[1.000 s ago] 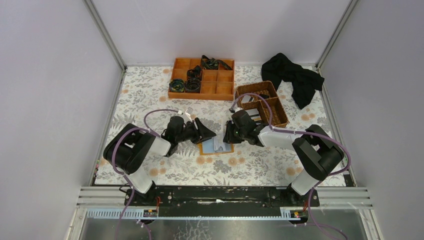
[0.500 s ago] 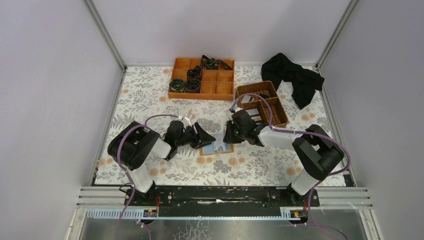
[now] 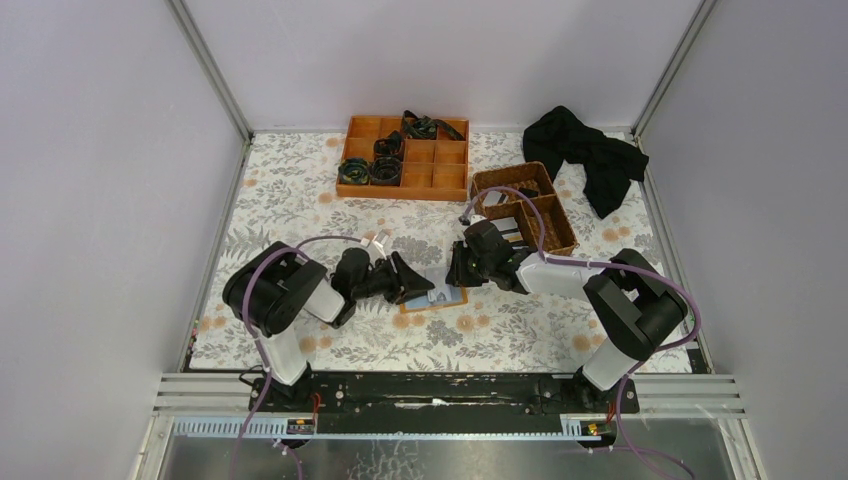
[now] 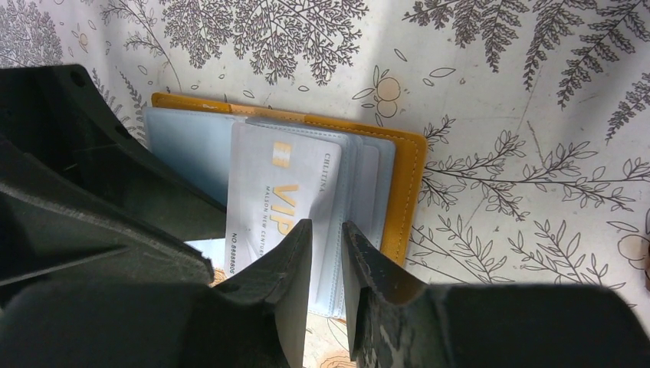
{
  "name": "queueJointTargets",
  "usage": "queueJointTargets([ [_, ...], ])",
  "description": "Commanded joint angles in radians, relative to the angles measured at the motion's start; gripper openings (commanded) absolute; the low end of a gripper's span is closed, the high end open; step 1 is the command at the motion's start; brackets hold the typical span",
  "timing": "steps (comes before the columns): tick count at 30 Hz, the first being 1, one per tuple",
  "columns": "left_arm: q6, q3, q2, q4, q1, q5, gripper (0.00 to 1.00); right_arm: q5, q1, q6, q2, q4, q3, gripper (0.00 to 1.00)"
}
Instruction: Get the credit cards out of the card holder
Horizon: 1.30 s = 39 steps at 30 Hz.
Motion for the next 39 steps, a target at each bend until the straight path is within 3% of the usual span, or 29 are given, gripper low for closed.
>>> queueJointTargets([
  [1,-0.009,-0.065,-0.047,0.071,-0.005,-0.022,0.50,-0.016,-0.006,0.009,0.019,0.001,-0.014,0.28],
  [14,0.002,-0.051,-0.012,0.073,-0.028,-0.038,0.46,-0.023,-0.007,0.015,0.019,0.013,-0.031,0.27],
  [20,-0.021,-0.049,-0.003,0.108,-0.032,-0.034,0.24,-0.015,-0.008,0.022,0.019,0.011,-0.034,0.27],
  [23,-0.012,-0.057,-0.020,0.088,-0.033,-0.036,0.06,-0.018,-0.009,0.022,0.018,0.016,-0.032,0.27],
  [25,-0.005,-0.059,-0.030,0.074,-0.033,-0.038,0.00,-0.025,-0.009,0.024,0.046,0.019,-0.029,0.28],
  [39,0.053,-0.126,-0.141,-0.050,0.036,-0.035,0.00,-0.041,-0.052,0.009,0.070,0.032,-0.025,0.27],
])
